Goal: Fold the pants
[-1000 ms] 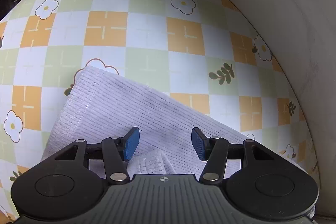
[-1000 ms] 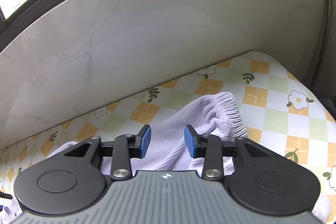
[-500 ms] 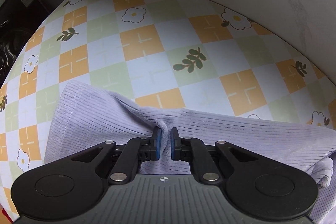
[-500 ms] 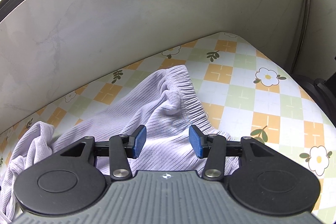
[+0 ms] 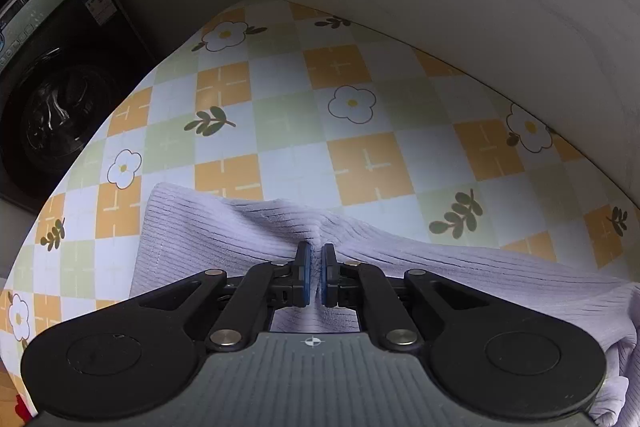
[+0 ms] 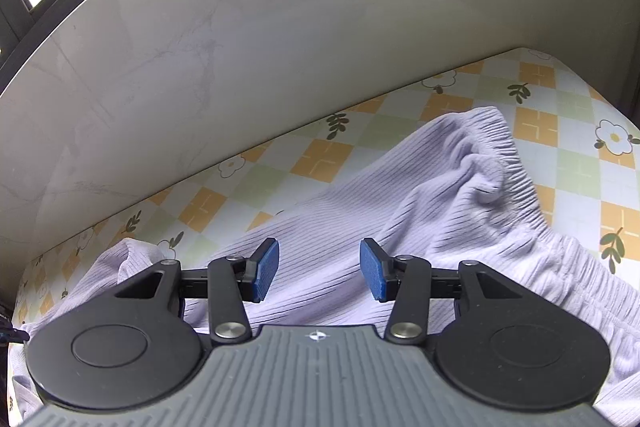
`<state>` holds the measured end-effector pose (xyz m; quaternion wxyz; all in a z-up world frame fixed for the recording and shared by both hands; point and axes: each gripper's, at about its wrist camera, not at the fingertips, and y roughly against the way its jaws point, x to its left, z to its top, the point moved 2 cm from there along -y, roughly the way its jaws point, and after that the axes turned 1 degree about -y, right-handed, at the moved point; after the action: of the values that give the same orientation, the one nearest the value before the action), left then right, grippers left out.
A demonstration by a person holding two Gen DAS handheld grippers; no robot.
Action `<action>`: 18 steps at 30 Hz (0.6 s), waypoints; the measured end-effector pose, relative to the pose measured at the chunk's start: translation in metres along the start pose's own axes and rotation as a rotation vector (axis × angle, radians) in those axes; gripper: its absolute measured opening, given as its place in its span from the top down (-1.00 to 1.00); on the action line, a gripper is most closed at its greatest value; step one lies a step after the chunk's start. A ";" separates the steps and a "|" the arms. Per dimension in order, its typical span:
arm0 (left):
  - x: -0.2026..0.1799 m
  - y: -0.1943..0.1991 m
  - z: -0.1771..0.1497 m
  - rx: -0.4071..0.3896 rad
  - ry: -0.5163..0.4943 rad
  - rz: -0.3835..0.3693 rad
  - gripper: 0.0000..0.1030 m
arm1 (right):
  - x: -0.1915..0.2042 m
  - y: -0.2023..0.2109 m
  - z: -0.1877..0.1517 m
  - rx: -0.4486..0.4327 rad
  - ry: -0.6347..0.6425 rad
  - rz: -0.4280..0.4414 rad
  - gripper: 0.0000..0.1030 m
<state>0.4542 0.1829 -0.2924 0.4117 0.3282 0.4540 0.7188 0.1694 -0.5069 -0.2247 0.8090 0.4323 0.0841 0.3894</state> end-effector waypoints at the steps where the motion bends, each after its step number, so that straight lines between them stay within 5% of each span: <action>1: 0.003 0.002 0.006 -0.016 0.003 0.008 0.89 | 0.006 -0.001 0.000 0.001 0.011 0.011 0.07; 9: 0.000 0.039 0.054 -0.206 0.021 0.003 0.89 | 0.016 0.001 0.007 -0.020 0.067 0.009 0.07; 14: -0.027 0.031 0.042 -0.154 -0.032 -0.103 0.78 | -0.016 0.014 0.018 -0.044 0.087 -0.063 0.07; 18: -0.051 0.023 0.018 -0.099 -0.064 -0.176 0.37 | -0.052 0.021 0.031 -0.048 0.113 -0.151 0.07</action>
<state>0.4859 0.1388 -0.2697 0.5030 0.2890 0.4318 0.6907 0.1364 -0.5566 -0.2000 0.8401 0.3824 0.1528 0.3531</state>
